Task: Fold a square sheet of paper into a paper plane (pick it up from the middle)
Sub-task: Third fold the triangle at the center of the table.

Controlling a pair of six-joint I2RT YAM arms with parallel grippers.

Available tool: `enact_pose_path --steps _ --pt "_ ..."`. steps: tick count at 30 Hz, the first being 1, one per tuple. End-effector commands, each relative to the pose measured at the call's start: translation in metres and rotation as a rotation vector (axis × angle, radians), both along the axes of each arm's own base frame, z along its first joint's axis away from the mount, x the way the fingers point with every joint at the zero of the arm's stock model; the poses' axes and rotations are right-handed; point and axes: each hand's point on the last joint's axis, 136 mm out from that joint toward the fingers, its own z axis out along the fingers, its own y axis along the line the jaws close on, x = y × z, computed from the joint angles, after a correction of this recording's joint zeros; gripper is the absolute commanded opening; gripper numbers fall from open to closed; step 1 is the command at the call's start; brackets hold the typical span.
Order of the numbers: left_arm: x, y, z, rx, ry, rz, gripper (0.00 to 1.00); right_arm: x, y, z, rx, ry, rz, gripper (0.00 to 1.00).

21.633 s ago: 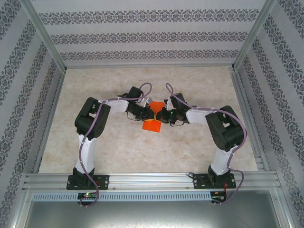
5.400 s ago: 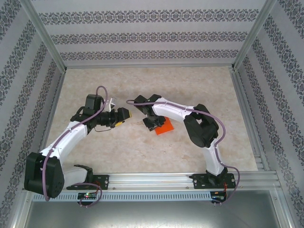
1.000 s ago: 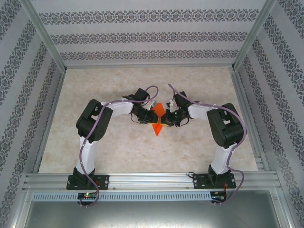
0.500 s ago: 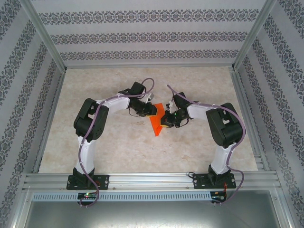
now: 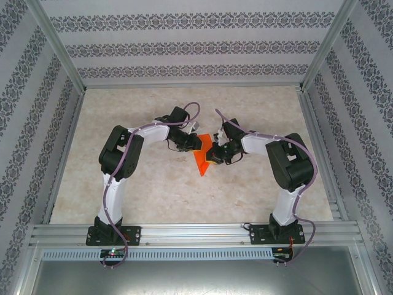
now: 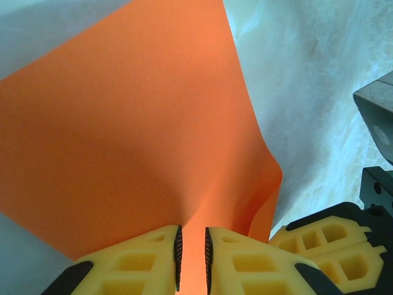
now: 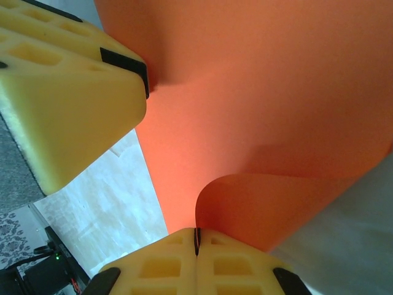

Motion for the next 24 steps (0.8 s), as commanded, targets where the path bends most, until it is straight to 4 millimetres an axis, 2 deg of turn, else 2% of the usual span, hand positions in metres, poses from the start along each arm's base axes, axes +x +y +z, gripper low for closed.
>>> enact_pose_path --steps 1,10,24 --pt "-0.004 0.011 -0.012 0.035 0.03 0.007 0.21 0.006 0.006 0.01 0.006 -0.039 -0.004 0.05" --pt "-0.008 0.011 -0.017 0.03 0.045 0.015 0.21 0.011 0.011 0.011 0.02 -0.051 -0.016 0.05" --pt "-0.01 0.01 -0.016 0.008 0.05 0.018 0.21 0.011 0.01 0.0 -0.021 -0.04 -0.037 0.05"
